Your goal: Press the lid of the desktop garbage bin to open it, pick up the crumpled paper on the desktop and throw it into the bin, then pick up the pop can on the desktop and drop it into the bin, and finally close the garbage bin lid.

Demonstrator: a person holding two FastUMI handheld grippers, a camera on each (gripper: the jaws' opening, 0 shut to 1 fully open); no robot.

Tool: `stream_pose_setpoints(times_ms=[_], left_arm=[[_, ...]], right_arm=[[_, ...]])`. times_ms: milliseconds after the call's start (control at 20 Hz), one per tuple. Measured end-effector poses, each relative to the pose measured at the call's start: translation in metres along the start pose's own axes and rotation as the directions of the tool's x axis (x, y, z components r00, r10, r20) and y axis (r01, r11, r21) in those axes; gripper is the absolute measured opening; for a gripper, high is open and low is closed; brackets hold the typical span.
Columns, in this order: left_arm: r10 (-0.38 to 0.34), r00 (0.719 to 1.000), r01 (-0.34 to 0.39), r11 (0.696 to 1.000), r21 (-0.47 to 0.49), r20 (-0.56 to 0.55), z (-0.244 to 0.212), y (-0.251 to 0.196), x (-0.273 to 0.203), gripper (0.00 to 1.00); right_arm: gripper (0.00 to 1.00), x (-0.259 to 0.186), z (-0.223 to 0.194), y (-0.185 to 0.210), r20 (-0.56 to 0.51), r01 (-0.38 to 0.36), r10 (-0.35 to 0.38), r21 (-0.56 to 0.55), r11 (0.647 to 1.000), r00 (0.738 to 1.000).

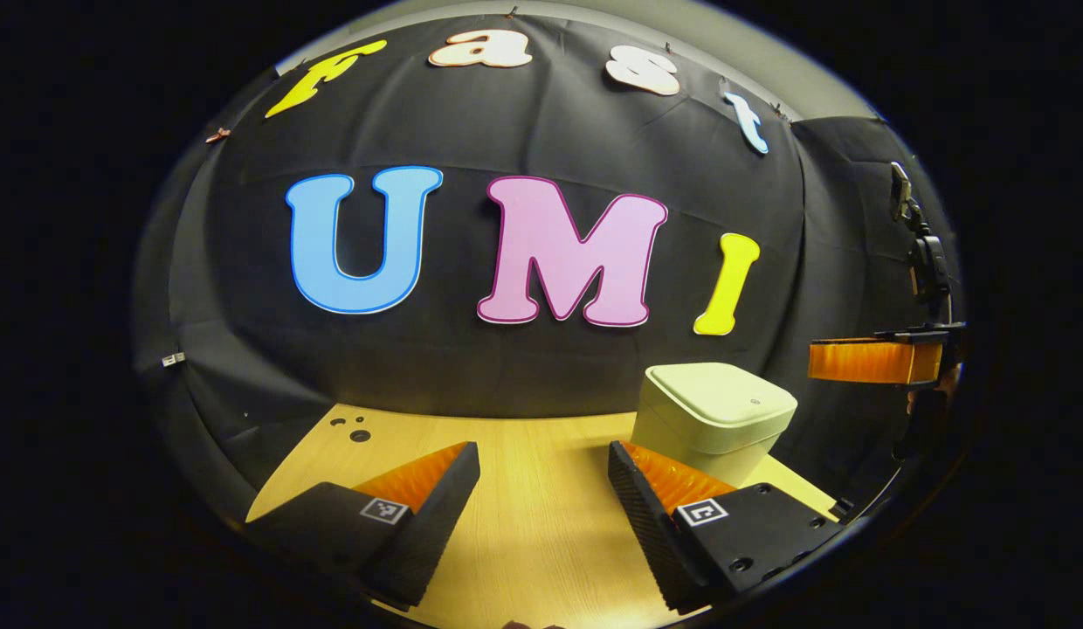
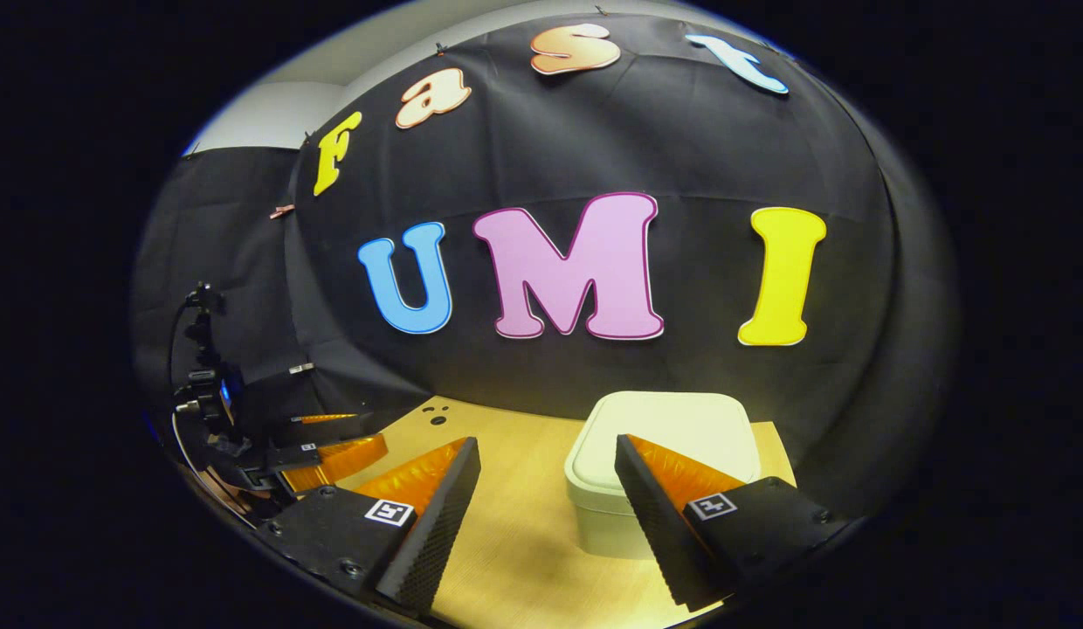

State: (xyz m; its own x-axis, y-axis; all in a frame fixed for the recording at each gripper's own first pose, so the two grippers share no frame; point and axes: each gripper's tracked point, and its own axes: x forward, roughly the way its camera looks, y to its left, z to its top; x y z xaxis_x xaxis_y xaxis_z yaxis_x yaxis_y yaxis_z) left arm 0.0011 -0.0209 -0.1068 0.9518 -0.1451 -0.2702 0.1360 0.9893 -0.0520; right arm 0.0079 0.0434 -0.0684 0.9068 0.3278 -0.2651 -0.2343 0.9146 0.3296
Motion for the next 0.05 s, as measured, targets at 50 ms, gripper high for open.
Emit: stream_pose_setpoints(times_ms=[50], left_arm=[[-0.002,1.000,0.002,1.000,-0.001,0.002,0.0020,-0.0017,0.0002,0.96]], right_arm=[[0.98,-0.0012,-0.0020,0.0028,0.001,-0.003,0.003,-0.009,1.000,1.000]])
